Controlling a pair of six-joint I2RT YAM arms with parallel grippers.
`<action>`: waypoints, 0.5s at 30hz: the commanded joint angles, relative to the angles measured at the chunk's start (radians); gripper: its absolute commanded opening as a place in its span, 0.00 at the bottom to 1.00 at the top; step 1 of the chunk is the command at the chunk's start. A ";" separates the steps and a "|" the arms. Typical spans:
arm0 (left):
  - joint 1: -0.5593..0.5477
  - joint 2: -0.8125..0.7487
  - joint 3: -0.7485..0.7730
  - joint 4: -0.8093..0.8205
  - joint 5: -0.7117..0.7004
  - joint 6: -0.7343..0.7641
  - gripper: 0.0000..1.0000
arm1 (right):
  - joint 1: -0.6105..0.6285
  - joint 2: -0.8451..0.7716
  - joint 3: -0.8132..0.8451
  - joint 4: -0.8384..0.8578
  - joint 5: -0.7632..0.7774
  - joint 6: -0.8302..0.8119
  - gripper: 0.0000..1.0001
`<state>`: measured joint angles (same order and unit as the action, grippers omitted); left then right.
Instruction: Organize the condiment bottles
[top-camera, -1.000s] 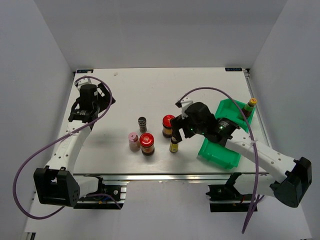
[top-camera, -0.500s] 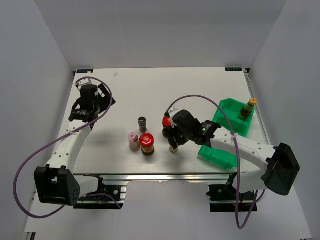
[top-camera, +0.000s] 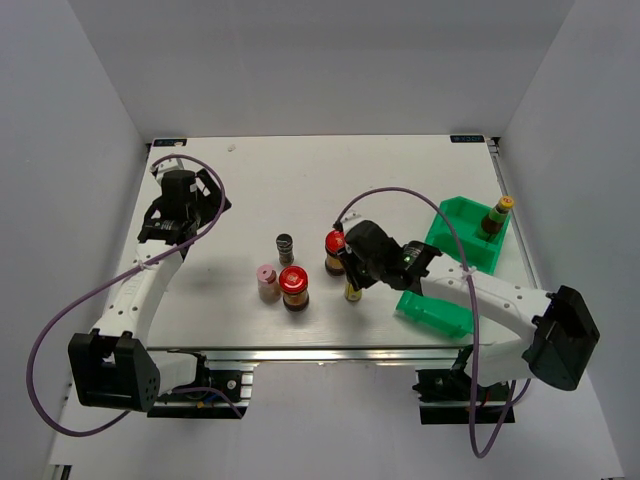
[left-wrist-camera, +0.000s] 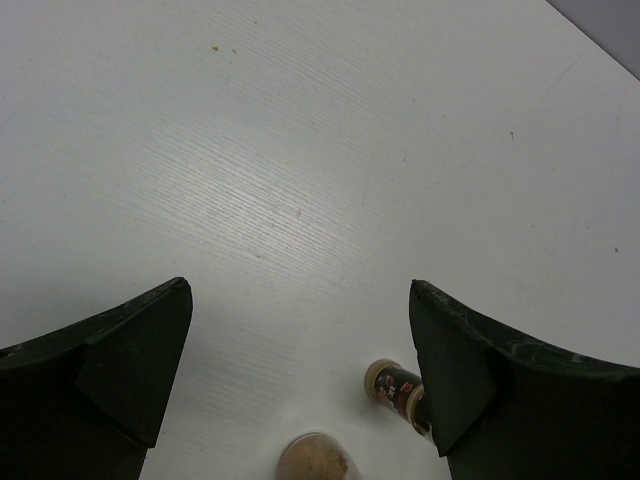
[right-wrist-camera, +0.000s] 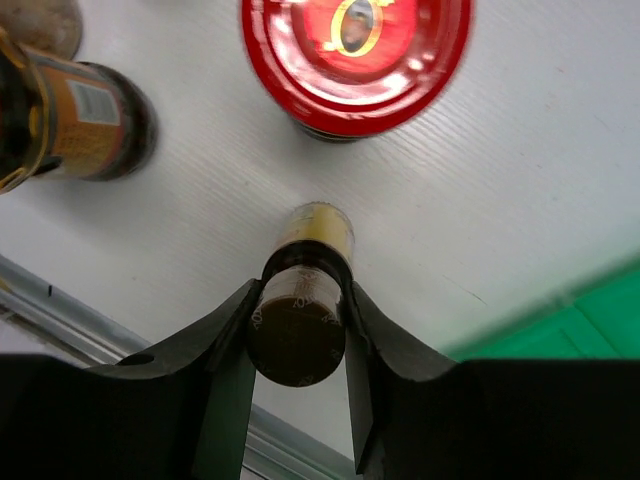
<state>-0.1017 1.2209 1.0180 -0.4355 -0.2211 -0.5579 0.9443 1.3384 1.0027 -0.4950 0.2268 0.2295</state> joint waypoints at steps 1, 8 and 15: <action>0.002 -0.003 -0.001 -0.003 -0.011 0.003 0.98 | -0.031 -0.082 0.079 -0.042 0.150 0.050 0.14; 0.002 -0.006 0.011 0.006 0.009 0.013 0.98 | -0.280 -0.217 0.123 -0.011 0.250 0.073 0.14; 0.002 0.002 0.028 0.011 0.028 0.019 0.98 | -0.551 -0.176 0.234 -0.020 0.247 0.045 0.14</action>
<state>-0.1017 1.2224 1.0183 -0.4347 -0.2115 -0.5491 0.4622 1.1397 1.1614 -0.5507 0.4404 0.2798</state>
